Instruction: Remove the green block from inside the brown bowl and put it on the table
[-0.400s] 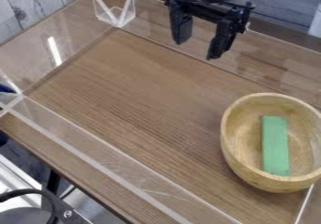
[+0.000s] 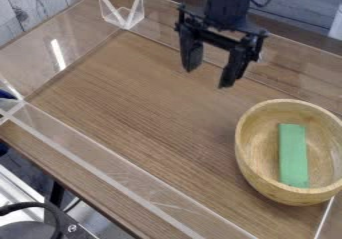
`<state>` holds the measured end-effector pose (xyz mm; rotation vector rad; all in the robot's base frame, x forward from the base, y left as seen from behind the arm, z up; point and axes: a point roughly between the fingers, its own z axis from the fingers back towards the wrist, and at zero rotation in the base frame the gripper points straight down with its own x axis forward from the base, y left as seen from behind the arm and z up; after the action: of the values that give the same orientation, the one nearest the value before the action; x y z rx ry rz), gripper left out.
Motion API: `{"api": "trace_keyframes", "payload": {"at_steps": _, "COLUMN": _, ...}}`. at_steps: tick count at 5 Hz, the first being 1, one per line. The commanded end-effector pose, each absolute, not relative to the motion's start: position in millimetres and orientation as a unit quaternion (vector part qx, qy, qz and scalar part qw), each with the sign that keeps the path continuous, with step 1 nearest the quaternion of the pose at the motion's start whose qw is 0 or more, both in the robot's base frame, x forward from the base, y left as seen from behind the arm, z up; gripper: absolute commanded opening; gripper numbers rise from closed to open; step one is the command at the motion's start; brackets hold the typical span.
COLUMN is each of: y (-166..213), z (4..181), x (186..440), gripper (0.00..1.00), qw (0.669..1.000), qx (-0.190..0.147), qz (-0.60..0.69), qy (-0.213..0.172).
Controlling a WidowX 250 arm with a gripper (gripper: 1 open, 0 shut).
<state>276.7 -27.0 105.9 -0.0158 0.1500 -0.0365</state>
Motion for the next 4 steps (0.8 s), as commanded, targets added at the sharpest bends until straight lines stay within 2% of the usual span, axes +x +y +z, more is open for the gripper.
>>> {"api": "trace_keyframes", "payload": {"at_steps": 1, "y": -47, "z": 112.1, "x": 278, "gripper": 1.0, "qw": 0.998, "qx": -0.016, "qz": -0.036, "qy": 0.053}}
{"api": "trace_keyframes", "payload": {"at_steps": 2, "y": -70, "z": 105.4, "x": 275, "gripper": 1.0, "qw": 0.997, "qx": -0.02, "qz": -0.048, "qy": 0.054}}
{"api": "trace_keyframes", "payload": {"at_steps": 4, "y": -90, "z": 97.5, "x": 272, "gripper": 1.0, "qw": 0.996, "qx": -0.028, "qz": -0.061, "qy": 0.061}}
